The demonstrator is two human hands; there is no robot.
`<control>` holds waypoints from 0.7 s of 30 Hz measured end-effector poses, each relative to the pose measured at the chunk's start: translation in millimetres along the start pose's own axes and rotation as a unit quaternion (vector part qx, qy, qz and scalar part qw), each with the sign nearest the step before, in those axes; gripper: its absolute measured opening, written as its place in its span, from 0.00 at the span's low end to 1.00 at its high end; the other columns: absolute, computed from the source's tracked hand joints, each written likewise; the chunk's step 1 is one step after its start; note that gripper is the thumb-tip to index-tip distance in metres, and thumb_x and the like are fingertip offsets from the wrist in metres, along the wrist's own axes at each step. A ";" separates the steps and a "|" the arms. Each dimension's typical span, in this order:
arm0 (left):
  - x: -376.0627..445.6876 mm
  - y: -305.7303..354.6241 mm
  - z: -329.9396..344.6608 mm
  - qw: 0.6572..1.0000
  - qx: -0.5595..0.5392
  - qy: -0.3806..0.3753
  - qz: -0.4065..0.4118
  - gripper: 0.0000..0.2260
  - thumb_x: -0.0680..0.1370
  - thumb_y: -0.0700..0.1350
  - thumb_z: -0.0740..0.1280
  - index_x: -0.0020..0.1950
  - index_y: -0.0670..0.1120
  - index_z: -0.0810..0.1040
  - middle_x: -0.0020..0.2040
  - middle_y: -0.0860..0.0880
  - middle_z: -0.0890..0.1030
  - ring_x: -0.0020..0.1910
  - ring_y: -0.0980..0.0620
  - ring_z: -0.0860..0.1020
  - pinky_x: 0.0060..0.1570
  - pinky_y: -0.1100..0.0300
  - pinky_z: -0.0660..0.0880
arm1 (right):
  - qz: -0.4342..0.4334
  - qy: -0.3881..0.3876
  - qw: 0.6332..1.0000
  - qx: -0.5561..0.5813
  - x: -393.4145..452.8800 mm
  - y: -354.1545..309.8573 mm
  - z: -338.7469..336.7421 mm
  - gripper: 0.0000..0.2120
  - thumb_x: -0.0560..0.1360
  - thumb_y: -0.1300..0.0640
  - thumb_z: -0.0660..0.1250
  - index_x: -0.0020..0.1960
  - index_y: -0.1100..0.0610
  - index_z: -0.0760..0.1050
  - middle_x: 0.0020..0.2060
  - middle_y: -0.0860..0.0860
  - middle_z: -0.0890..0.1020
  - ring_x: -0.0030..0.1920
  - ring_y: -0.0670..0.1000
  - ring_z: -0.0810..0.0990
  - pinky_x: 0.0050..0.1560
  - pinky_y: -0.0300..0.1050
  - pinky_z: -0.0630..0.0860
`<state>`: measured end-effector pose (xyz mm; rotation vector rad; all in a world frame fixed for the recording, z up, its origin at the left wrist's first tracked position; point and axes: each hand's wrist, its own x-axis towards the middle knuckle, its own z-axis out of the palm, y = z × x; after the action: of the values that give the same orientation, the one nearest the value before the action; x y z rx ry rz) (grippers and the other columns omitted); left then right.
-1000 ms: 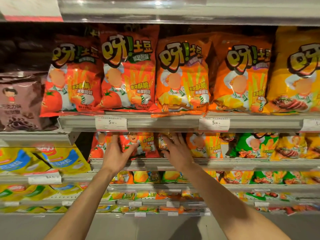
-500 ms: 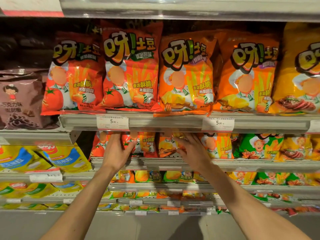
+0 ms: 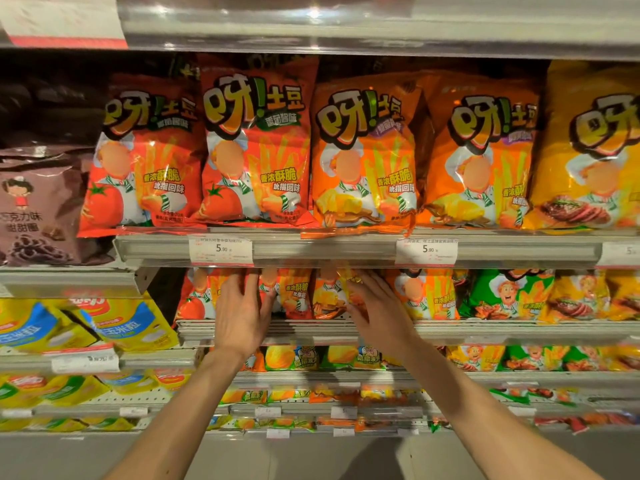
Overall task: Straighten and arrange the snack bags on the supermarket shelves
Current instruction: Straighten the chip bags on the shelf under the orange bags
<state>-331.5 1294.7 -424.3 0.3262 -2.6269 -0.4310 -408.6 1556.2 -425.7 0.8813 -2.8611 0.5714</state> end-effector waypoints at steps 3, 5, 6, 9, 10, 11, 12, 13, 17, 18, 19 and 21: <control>-8.5 4.6 1.5 0.998 0.009 0.021 0.064 0.20 0.80 0.48 0.69 0.70 0.43 0.72 0.55 0.38 0.72 0.53 0.37 0.71 0.47 0.44 0.74 | -0.009 0.128 0.992 -0.007 -17.0 6.8 -7.3 0.16 0.79 0.57 0.70 0.65 0.59 0.79 0.68 0.57 0.77 0.69 0.59 0.74 0.70 0.58 0.72; -12.0 10.2 4.8 0.997 0.020 0.003 0.075 0.26 0.80 0.49 0.70 0.76 0.45 0.70 0.57 0.38 0.71 0.56 0.36 0.71 0.49 0.44 0.74 | -0.002 0.206 0.977 -0.046 -27.5 16.9 -12.1 0.13 0.77 0.58 0.71 0.59 0.62 0.81 0.59 0.57 0.80 0.61 0.60 0.79 0.62 0.54 0.76; -13.1 13.3 7.0 0.997 0.031 -0.011 0.064 0.26 0.80 0.51 0.69 0.77 0.46 0.69 0.60 0.36 0.71 0.60 0.34 0.71 0.52 0.41 0.74 | 0.012 0.227 0.972 -0.049 -32.2 23.3 -15.6 0.13 0.75 0.58 0.70 0.58 0.63 0.80 0.55 0.55 0.78 0.57 0.60 0.79 0.57 0.52 0.76; -17.0 21.5 13.3 0.998 0.047 -0.044 0.020 0.27 0.81 0.52 0.67 0.78 0.45 0.69 0.69 0.31 0.69 0.71 0.28 0.66 0.63 0.33 0.69 | 0.087 0.221 0.971 -0.023 -43.1 37.8 -25.4 0.14 0.74 0.56 0.69 0.59 0.58 0.75 0.55 0.53 0.71 0.53 0.57 0.73 0.49 0.50 0.72; -18.2 23.2 15.7 0.998 0.042 -0.051 0.009 0.27 0.82 0.52 0.67 0.79 0.45 0.68 0.72 0.30 0.67 0.75 0.28 0.62 0.67 0.32 0.66 | 0.103 0.202 0.974 -0.024 -45.0 39.6 -25.0 0.17 0.74 0.55 0.69 0.61 0.57 0.74 0.57 0.54 0.71 0.55 0.58 0.73 0.51 0.53 0.73; -19.0 24.2 18.1 0.998 0.034 -0.060 -0.001 0.28 0.82 0.53 0.65 0.80 0.46 0.65 0.76 0.30 0.64 0.78 0.30 0.58 0.72 0.33 0.62 | 0.111 0.175 0.978 -0.027 -45.2 39.6 -23.5 0.20 0.75 0.53 0.69 0.65 0.58 0.73 0.61 0.56 0.71 0.58 0.59 0.73 0.53 0.56 0.73; -19.4 24.6 20.4 0.997 0.027 -0.070 -0.011 0.29 0.83 0.54 0.63 0.82 0.47 0.62 0.79 0.32 0.60 0.81 0.32 0.53 0.75 0.34 0.56 | 0.118 0.143 0.982 -0.026 -44.3 39.4 -20.5 0.25 0.76 0.52 0.69 0.69 0.60 0.71 0.65 0.58 0.72 0.62 0.62 0.73 0.58 0.59 0.74; -19.1 24.8 22.5 0.996 0.024 -0.081 -0.021 0.29 0.84 0.55 0.61 0.83 0.49 0.58 0.81 0.34 0.56 0.82 0.35 0.49 0.78 0.35 0.52 | 0.128 0.109 0.986 -0.017 -42.5 38.2 -18.1 0.29 0.78 0.50 0.69 0.74 0.62 0.67 0.70 0.61 0.70 0.68 0.64 0.71 0.64 0.60 0.73; -14.6 26.5 21.9 0.992 0.010 -0.113 -0.047 0.30 0.84 0.59 0.58 0.83 0.51 0.56 0.83 0.38 0.51 0.83 0.39 0.44 0.80 0.39 0.45 | 0.144 0.067 0.987 -0.001 -39.5 41.4 -19.7 0.35 0.80 0.48 0.67 0.81 0.59 0.60 0.78 0.60 0.65 0.78 0.62 0.62 0.77 0.57 0.61; -13.5 27.7 19.3 0.992 0.002 -0.114 -0.051 0.30 0.84 0.58 0.59 0.83 0.50 0.57 0.83 0.38 0.52 0.83 0.39 0.44 0.80 0.40 0.46 | 0.136 0.080 0.988 0.003 -39.9 44.0 -22.6 0.33 0.79 0.49 0.68 0.80 0.57 0.63 0.78 0.59 0.66 0.78 0.61 0.62 0.77 0.59 0.62; -13.3 28.9 16.4 0.993 -0.009 -0.109 -0.053 0.29 0.83 0.57 0.61 0.82 0.49 0.60 0.83 0.38 0.53 0.83 0.39 0.45 0.80 0.40 0.47 | 0.129 0.096 0.987 0.013 -40.6 45.9 -26.7 0.30 0.79 0.50 0.69 0.79 0.56 0.66 0.77 0.58 0.67 0.78 0.61 0.63 0.76 0.60 0.63; -16.5 32.5 9.5 0.994 -0.040 -0.085 -0.059 0.28 0.82 0.54 0.65 0.81 0.48 0.63 0.82 0.38 0.56 0.82 0.39 0.48 0.80 0.41 0.50 | 0.116 0.137 0.983 0.045 -41.4 51.1 -33.2 0.25 0.78 0.54 0.70 0.74 0.56 0.74 0.75 0.59 0.71 0.76 0.62 0.66 0.75 0.60 0.65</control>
<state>-326.7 1332.0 -427.4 0.4375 -2.7546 -0.6261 -403.6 1629.5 -419.6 0.4367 -2.7163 0.7830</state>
